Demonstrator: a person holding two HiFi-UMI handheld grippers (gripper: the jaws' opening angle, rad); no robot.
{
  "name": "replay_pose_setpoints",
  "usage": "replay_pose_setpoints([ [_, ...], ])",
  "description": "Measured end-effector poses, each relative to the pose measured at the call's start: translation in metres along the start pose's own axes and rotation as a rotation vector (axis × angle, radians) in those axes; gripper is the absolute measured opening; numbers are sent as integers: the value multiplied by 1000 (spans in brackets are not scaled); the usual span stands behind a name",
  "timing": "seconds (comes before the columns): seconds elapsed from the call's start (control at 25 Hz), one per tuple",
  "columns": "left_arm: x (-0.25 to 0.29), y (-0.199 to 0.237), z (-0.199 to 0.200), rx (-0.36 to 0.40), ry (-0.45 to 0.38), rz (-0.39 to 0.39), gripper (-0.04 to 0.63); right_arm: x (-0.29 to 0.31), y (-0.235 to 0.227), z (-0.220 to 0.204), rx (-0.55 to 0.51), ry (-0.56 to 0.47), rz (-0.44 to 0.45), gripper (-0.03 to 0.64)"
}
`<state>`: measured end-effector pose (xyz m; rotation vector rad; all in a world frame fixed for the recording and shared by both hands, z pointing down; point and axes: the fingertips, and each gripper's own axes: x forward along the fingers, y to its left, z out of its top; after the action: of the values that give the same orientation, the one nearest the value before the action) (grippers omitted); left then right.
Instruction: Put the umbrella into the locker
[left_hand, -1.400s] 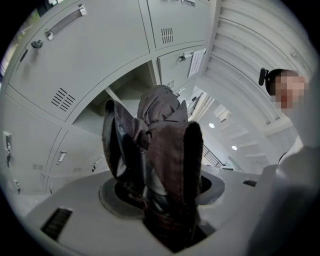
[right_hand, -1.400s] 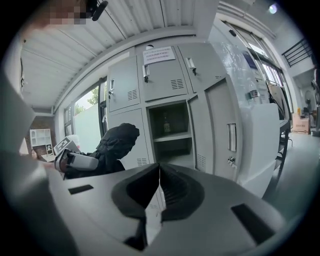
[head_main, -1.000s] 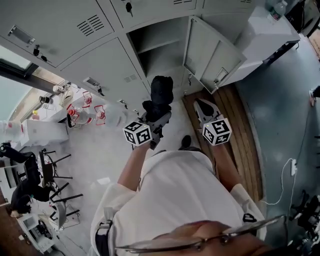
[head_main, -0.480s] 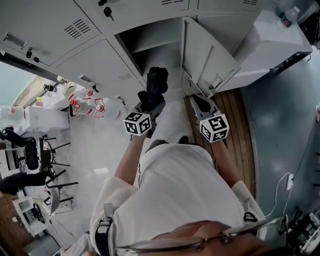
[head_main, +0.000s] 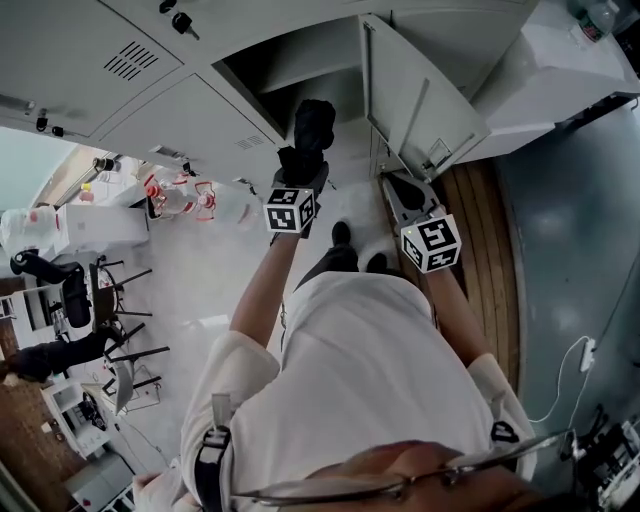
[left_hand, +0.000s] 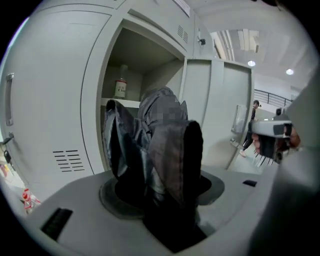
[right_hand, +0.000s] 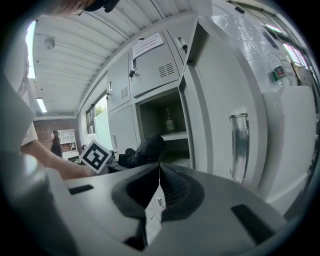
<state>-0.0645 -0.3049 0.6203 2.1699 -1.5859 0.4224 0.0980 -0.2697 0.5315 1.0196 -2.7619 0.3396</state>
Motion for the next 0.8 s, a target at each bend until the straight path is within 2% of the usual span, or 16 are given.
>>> replay_pose_setpoints([
  [0.16,32,21,-8,94,55,61,233,10,-4,0,-26,11,-32,8],
  [0.4,81,42,-2,162,129,67,233,20,-23,12,-11,13,-88,8],
  [0.68,133,62,5,260,204,117,233,38,-19,7,-18,46,-92,8],
  [0.8,150,67,14,307,201,143,235,45,-18,7,-21,53,-92,8],
])
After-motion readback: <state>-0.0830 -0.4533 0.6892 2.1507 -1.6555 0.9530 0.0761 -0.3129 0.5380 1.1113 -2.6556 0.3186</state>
